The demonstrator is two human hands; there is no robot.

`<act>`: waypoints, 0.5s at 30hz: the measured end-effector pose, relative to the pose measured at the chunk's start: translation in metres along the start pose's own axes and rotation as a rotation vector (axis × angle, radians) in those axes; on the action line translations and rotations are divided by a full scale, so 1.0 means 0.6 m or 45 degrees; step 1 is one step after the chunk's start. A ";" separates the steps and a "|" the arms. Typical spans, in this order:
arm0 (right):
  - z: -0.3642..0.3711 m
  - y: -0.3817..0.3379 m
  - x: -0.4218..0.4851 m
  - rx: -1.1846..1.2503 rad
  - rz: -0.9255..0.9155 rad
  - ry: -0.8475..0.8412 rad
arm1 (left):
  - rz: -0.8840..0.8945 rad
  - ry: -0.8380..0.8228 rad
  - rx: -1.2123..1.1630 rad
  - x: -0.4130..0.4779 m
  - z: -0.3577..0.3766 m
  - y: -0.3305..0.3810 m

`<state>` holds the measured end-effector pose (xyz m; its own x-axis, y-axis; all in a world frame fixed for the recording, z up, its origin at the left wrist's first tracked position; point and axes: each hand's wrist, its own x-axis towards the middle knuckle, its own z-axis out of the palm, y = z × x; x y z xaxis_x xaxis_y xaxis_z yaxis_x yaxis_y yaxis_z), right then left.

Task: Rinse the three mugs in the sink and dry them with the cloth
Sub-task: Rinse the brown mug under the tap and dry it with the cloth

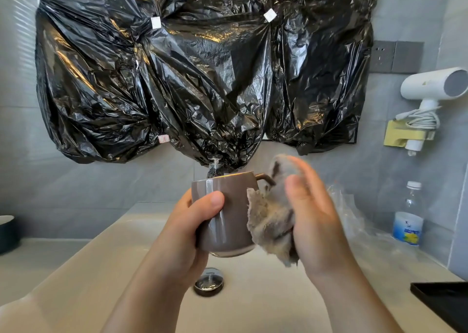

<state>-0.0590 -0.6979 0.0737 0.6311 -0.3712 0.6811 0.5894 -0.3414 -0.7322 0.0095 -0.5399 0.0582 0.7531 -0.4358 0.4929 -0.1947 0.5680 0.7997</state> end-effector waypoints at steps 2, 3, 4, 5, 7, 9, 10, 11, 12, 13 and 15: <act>0.006 0.000 -0.002 -0.080 0.001 -0.175 | 0.000 -0.133 -0.015 -0.002 -0.003 0.002; 0.008 -0.001 -0.002 -0.087 -0.009 -0.187 | -0.001 -0.180 -0.012 -0.004 -0.005 0.003; 0.009 -0.002 -0.003 -0.082 -0.010 -0.161 | -0.002 -0.211 0.006 -0.005 -0.006 0.004; 0.009 -0.001 -0.004 -0.102 -0.022 -0.108 | -0.006 -0.221 0.035 -0.005 -0.004 0.005; 0.007 0.005 -0.004 -0.268 -0.070 0.070 | -0.033 -0.121 0.112 -0.002 0.002 0.002; 0.005 0.009 -0.003 -0.497 -0.136 0.236 | -0.066 0.031 0.194 0.002 0.008 -0.005; 0.005 0.009 -0.004 -0.596 -0.170 0.276 | -0.075 0.071 0.214 0.003 0.009 -0.008; 0.004 0.008 -0.004 -0.651 -0.197 0.279 | -0.077 0.096 0.215 0.004 0.010 -0.011; 0.003 0.006 -0.005 -0.677 -0.206 0.251 | -0.072 0.116 0.208 0.004 0.011 -0.012; 0.002 0.006 -0.005 -0.667 -0.198 0.183 | -0.058 0.131 0.195 0.005 0.011 -0.012; -0.001 0.005 -0.004 -0.530 -0.097 -0.043 | -0.026 0.150 0.132 0.006 0.010 -0.010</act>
<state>-0.0592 -0.6987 0.0697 0.6139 -0.3056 0.7278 0.3853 -0.6887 -0.6142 0.0094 -0.5488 0.0572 0.8247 -0.3583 0.4377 -0.2379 0.4823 0.8431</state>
